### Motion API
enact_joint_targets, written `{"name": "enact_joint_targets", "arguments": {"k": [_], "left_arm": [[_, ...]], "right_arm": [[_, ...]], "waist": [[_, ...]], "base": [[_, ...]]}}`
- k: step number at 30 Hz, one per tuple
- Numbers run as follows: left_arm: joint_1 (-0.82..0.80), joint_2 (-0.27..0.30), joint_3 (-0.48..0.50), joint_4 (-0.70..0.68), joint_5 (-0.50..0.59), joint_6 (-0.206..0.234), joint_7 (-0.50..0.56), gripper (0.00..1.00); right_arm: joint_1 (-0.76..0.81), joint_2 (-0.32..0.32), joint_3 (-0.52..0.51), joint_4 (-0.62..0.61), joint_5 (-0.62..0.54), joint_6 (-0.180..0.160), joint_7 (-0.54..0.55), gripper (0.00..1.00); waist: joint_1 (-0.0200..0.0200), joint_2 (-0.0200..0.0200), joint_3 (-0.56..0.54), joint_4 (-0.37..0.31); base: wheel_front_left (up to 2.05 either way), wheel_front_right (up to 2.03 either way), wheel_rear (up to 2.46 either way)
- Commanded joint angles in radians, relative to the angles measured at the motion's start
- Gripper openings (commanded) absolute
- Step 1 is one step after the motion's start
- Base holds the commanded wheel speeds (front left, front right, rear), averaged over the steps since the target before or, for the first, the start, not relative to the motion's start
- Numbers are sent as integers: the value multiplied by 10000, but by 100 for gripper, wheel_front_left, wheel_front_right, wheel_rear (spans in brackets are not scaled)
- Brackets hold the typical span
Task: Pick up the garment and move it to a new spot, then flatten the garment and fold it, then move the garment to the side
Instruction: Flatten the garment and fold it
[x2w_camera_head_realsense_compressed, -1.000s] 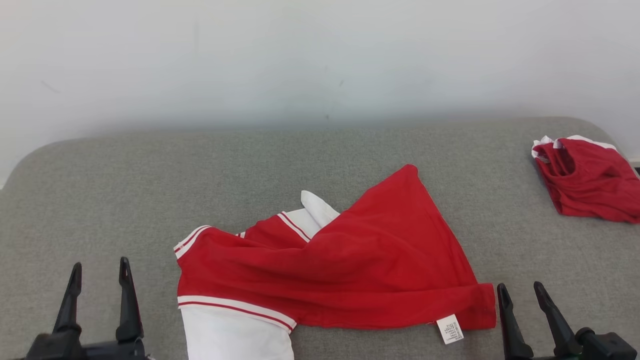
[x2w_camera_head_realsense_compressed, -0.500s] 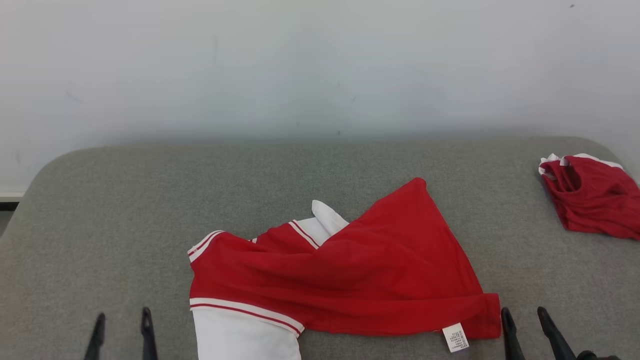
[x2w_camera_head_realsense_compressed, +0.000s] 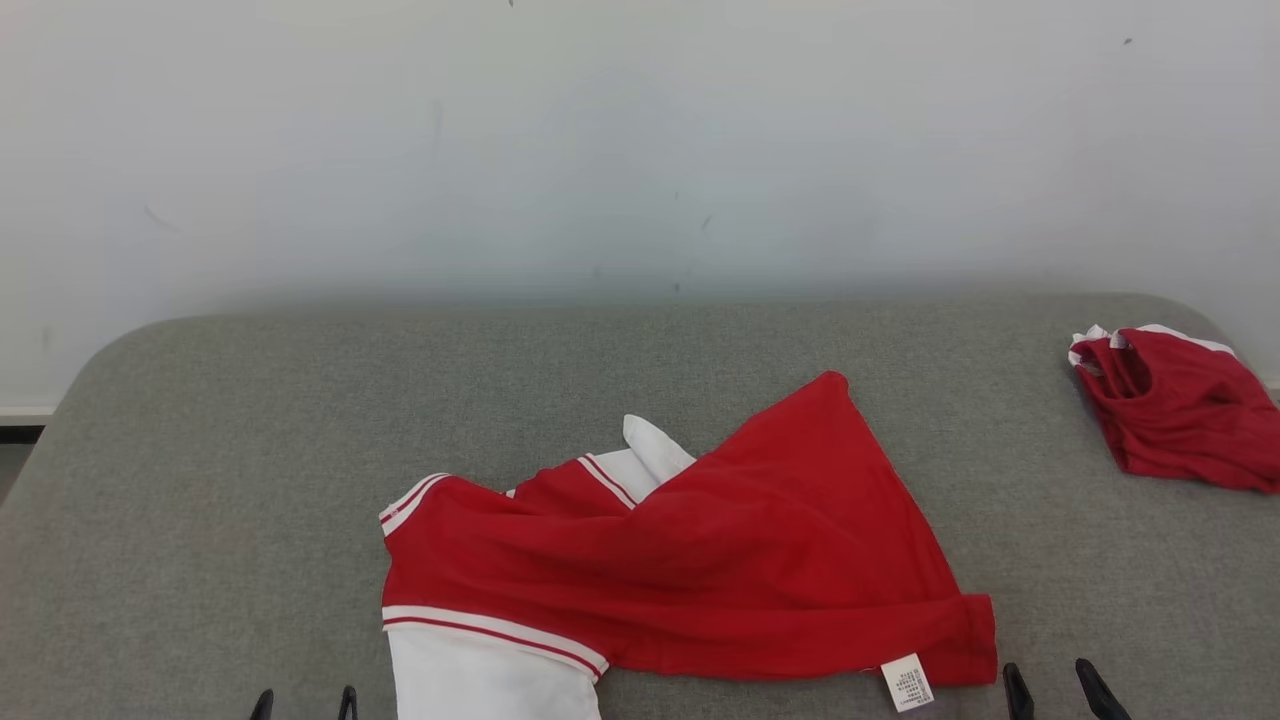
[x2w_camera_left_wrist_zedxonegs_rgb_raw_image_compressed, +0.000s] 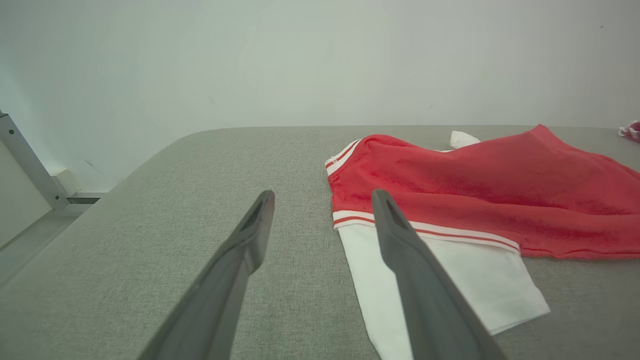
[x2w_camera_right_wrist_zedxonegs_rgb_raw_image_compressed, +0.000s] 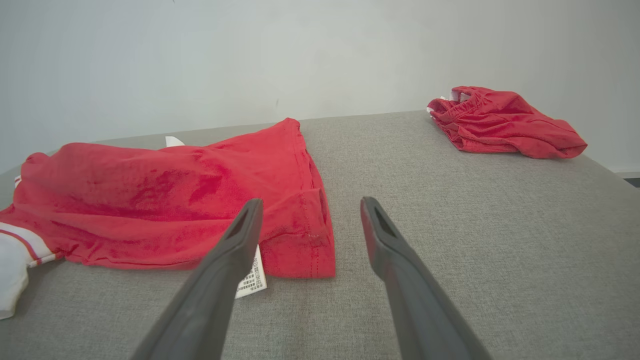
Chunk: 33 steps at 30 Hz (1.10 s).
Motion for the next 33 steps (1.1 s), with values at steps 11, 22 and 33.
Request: {"name": "enact_joint_targets", "arguments": {"k": [11,22,33], "left_arm": [[-301,95,-978,1358,-289,-240,36,100],[-1224,264,-1982,3455,-888,-312,148,100],[-2421,390,-2492,5374,-1720,-316,2,100]], "right_arm": [[-978,-946,802,1345,287,-28,12,100],[-2383,-1664,2200,3036,775,-28,31,100],[-3278,-1840,3003,3941,1090,-28,-16,100]], "waist": [[1,0,315,-37],[1,0,669,-17],[1,0,1074,-66]], "base": [[0,0,0],[0,0,0],[0,0,0]]}}
